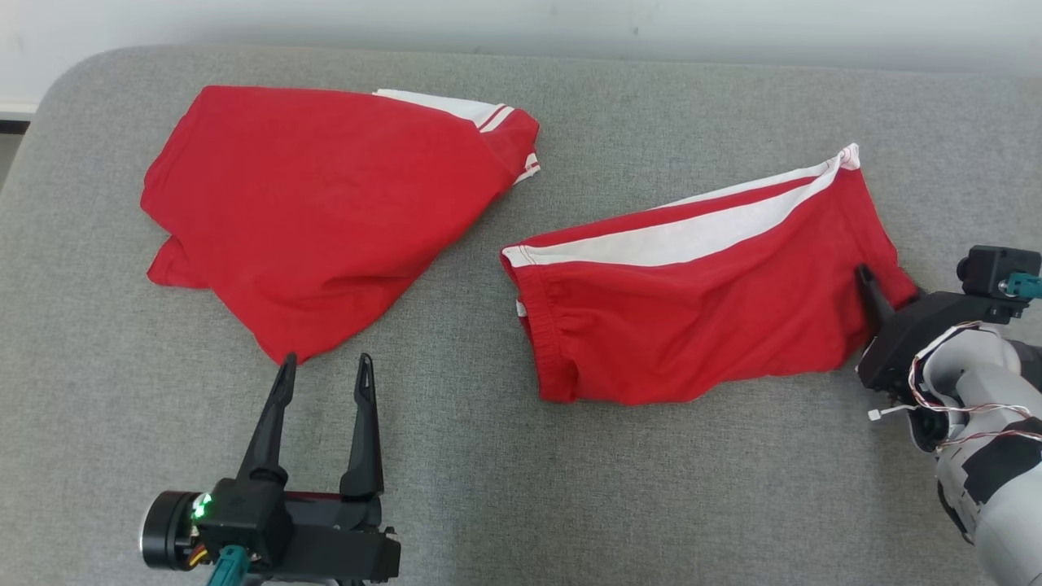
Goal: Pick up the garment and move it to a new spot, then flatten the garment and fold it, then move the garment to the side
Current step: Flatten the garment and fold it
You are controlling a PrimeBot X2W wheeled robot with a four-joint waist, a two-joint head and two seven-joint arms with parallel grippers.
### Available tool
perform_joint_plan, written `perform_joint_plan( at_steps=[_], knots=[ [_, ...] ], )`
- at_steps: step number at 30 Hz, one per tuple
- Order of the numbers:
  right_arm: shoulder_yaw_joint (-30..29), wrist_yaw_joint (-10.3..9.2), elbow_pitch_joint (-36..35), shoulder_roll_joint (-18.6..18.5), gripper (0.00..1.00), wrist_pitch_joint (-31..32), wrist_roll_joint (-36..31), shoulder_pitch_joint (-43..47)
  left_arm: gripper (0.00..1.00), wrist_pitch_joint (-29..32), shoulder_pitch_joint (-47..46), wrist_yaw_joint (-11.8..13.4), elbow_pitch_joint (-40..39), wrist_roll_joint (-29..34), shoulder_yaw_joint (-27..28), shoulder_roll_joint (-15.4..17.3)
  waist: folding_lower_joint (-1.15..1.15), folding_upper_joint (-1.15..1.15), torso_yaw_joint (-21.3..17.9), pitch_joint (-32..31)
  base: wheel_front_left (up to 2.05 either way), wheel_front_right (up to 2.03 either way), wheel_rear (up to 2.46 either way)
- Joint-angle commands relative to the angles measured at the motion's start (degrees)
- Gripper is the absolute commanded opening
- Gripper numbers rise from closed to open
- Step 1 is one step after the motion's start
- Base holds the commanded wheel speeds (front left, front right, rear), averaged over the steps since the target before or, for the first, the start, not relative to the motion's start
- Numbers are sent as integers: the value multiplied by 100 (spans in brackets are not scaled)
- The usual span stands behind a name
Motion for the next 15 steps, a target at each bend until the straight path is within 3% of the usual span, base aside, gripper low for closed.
perform_joint_plan(
  at_steps=[1, 7, 15],
  knots=[
    [30, -14, 1, 74, 0, 8, 58, 59, 100, -19, -48, 4, 21, -13, -12, -5, 0, 0, -23, -42, 0, 0, 0],
    [158, -14, -278, 32, 0, -101, 350, 309, 100, -19, 126, -30, 141, -9, 32, -4, 0, 0, -200, -348, 0, 0, 0],
    [334, -14, -1138, -331, 0, -151, 926, 1125, 100, -19, 372, -121, 238, 50, 144, -4, 0, 0, -475, -713, 0, 0, 0]
  ],
)
